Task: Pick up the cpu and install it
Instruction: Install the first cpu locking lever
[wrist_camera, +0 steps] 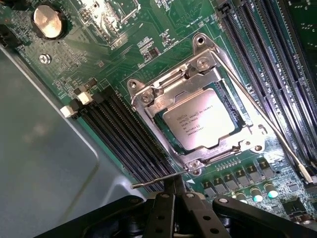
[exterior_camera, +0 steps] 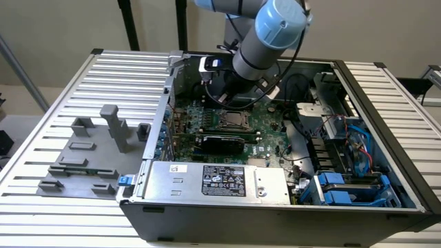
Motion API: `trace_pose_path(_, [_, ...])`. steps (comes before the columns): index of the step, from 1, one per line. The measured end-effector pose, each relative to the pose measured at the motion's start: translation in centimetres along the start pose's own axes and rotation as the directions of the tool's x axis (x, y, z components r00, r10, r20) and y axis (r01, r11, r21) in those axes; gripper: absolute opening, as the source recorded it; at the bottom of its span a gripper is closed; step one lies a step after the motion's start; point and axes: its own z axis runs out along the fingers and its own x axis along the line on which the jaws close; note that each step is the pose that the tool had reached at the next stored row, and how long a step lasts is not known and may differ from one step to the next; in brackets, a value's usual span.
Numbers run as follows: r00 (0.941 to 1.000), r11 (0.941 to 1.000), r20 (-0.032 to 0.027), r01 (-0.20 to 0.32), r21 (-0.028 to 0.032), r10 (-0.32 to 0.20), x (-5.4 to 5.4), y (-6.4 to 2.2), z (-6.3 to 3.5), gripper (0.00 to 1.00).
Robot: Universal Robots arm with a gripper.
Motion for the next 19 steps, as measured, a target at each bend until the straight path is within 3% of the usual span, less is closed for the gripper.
trace_pose_path(6, [1.0,1.0,0.0027,-0.002,0.0019,0.002,0.6,0.79,-0.24,0.11])
trace_pose_path(11, [0.9999,1.0,0.0102,-0.005,0.0011,0.005,1.1,1.53,-0.47,0.11])
trace_pose_path(13, [0.9999,1.0,0.0129,-0.006,0.0014,0.006,1.2,1.62,-0.49,0.11])
trace_pose_path(19, [0.9999,1.0,0.013,-0.006,0.0016,0.006,1.1,1.6,-0.5,0.11])
